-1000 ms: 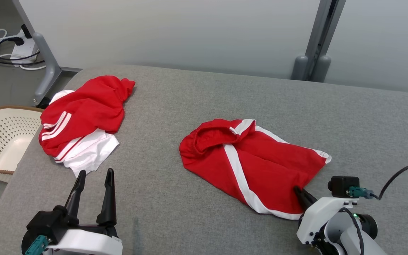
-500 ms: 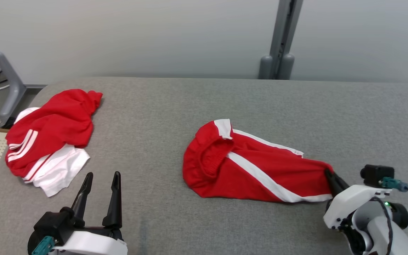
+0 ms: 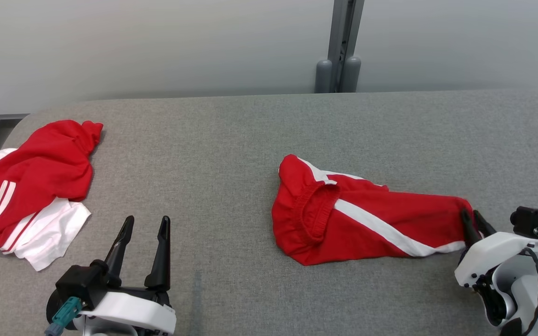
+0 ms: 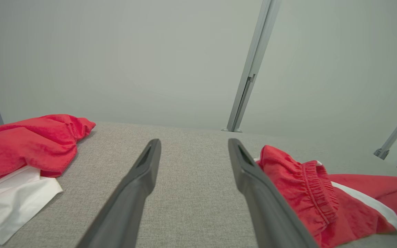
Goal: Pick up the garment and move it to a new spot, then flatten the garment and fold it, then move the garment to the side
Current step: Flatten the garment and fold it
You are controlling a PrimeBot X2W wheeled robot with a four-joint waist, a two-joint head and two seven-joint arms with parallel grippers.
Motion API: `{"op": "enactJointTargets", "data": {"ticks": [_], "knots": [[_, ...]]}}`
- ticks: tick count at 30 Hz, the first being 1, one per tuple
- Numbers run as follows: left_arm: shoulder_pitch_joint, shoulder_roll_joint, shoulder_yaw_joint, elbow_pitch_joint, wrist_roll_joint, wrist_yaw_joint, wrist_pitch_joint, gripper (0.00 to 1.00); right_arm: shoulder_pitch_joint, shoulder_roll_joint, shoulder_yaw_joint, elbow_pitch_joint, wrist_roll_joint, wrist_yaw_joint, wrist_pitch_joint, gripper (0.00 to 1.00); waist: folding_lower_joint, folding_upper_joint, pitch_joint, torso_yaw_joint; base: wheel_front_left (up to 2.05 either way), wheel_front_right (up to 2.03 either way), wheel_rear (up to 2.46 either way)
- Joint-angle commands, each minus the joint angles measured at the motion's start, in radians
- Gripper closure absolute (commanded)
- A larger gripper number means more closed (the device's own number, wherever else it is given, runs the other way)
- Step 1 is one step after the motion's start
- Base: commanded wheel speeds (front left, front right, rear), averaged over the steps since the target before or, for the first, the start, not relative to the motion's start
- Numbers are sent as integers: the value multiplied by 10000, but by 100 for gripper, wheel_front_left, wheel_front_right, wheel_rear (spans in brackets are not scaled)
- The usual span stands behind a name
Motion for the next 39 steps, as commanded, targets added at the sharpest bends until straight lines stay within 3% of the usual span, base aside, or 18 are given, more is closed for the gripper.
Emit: {"op": "enactJointTargets", "data": {"ticks": [1,9,19,26,33,39], "knots": [[-139,57,-14,38,25,-25,-1,0,-127,9,-59,74,-47,2,-132,0,0,0,-16,-8,0,0,0],[-165,98,-110,117,14,7,38,0,-3,330,-246,-210,-273,2,-853,0,0,0,-284,-15,0,0,0],[157,85,-182,-7,-96,179,51,0,1340,765,168,-3297,-783,2,-1322,0,0,0,-754,33,0,0,0],[156,56,-299,-98,-126,173,32,0,2527,956,-584,-5287,-1442,2,-1331,0,0,0,-745,-39,0,0,0],[-273,118,-744,-226,38,7,421,0,2749,1122,-629,-5677,-1610,2,-1333,0,0,0,-640,-423,0,0,0],[-1291,-49,-2016,37,-68,-414,1770,0,2569,1171,-624,-5671,-1667,2,-1336,0,0,0,-446,-857,0,0,0]]}}
